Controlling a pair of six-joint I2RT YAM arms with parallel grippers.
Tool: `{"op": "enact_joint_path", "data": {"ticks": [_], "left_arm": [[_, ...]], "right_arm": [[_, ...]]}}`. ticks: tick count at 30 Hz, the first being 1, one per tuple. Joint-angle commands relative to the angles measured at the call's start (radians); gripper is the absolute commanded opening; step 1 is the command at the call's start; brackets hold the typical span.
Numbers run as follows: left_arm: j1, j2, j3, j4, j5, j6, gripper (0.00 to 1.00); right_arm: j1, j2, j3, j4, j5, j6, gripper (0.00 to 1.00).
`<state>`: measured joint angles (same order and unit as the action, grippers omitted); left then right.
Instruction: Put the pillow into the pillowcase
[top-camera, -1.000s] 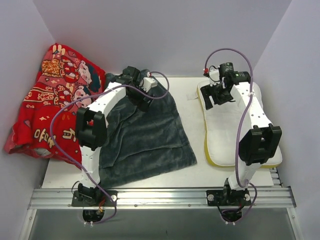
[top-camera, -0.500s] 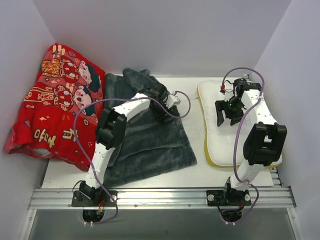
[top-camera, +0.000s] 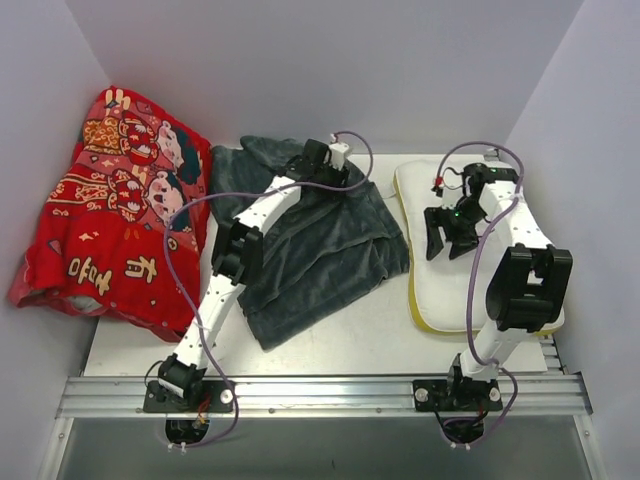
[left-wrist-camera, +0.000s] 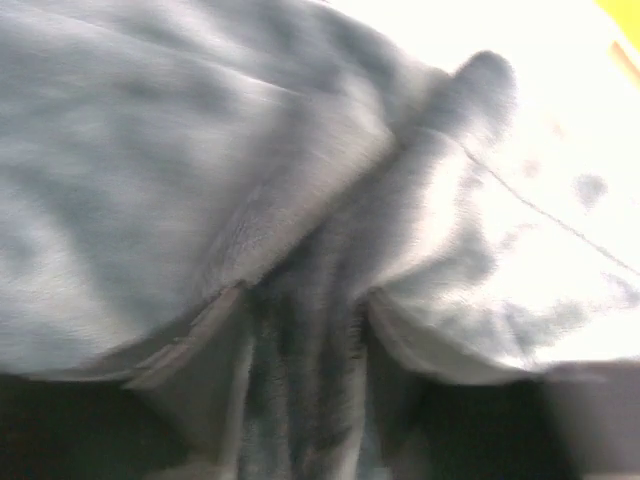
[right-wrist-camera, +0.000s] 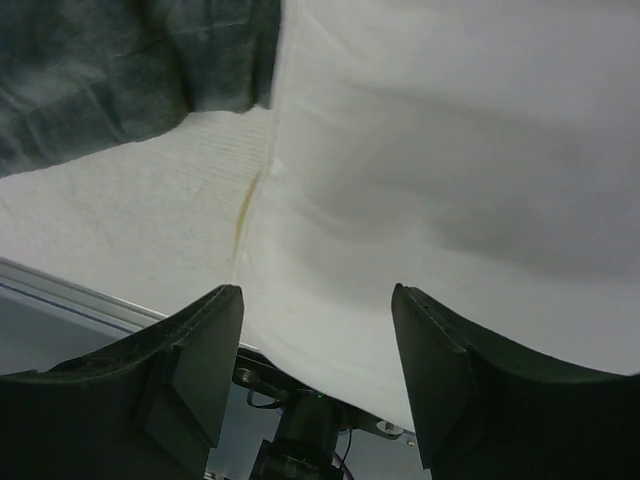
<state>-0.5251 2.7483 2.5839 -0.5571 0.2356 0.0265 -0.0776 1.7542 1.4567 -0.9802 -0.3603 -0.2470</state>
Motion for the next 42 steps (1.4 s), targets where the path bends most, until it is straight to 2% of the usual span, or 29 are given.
{"op": "enact_joint_path", "data": {"ticks": [1,3,4,6,10,12,13,17,22,25,29,31,35,40,42], "left_arm": [[0.097,-0.151,-0.073,0.324,0.064,-0.231,0.62],[0.111,-0.186,-0.031,0.255,0.051,-0.1,0.72],[0.119,-0.238,-0.031,0.215,0.042,-0.061,0.74],[0.163,-0.31,-0.131,0.137,0.047,0.016,0.75],[0.255,-0.514,-0.408,0.088,0.025,0.139,0.76],[0.305,-0.541,-0.496,0.068,0.025,0.191,0.75],[0.319,-0.542,-0.508,0.034,0.024,0.205,0.74],[0.344,-0.512,-0.541,-0.033,0.042,0.257,0.57],[0.327,-0.48,-0.579,-0.052,0.154,0.289,0.52],[0.312,-0.435,-0.588,-0.067,0.107,0.309,0.47],[0.333,-0.386,-0.603,-0.133,-0.028,0.308,0.34],[0.356,-0.409,-0.658,-0.162,-0.074,0.319,0.24],[0.453,-0.53,-0.875,-0.165,-0.111,0.337,0.17],[0.487,-0.76,-1.193,-0.182,-0.056,0.377,0.18],[0.464,-0.846,-1.243,-0.213,-0.018,0.348,0.23]], "right_arm": [[0.106,-0.044,0.034,-0.02,-0.086,0.017,0.61],[0.184,-0.013,0.06,0.012,-0.098,0.037,0.6],[0.208,0.001,0.071,0.023,-0.104,0.061,0.58],[0.263,0.048,0.105,0.052,-0.106,0.078,0.57],[0.402,0.137,0.165,0.089,-0.033,0.123,0.45],[0.432,0.2,0.192,0.106,-0.006,0.147,0.41],[0.444,0.224,0.201,0.106,0.003,0.153,0.36],[0.449,0.355,0.254,0.12,0.029,0.196,0.31],[0.444,0.438,0.301,0.123,0.132,0.218,0.27],[0.42,0.473,0.323,0.12,0.185,0.221,0.26],[0.374,0.531,0.434,0.103,0.227,0.218,0.24],[0.352,0.568,0.49,0.083,0.228,0.218,0.24],[0.343,0.631,0.609,0.077,0.222,0.218,0.24],[0.358,0.744,0.807,0.071,0.185,0.224,0.25],[0.368,0.751,0.84,0.063,0.202,0.218,0.27]]}}
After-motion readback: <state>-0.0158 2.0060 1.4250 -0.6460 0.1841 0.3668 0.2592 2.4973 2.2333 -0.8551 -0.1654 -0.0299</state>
